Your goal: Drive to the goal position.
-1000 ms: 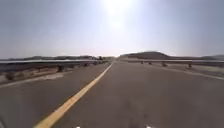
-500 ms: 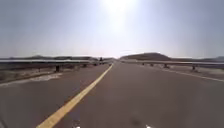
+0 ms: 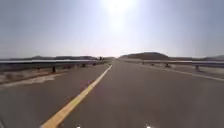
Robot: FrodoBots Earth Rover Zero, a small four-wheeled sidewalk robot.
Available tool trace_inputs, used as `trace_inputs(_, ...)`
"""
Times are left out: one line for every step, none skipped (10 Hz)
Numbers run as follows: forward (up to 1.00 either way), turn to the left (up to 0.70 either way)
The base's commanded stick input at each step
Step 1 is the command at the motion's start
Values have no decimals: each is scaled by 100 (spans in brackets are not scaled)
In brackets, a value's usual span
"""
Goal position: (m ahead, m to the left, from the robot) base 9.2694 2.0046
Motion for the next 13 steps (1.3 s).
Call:
trace_inputs(70, 0)
trace_inputs(70, 0)
trace_inputs(70, 0)
trace_inputs(70, 0)
trace_inputs(70, 0)
trace_inputs(70, 0)
trace_inputs(70, 0)
trace_inputs(70, 0)
trace_inputs(70, 0)
trace_inputs(70, 0)
trace_inputs(70, 0)
trace_inputs(70, 0)
trace_inputs(70, 0)
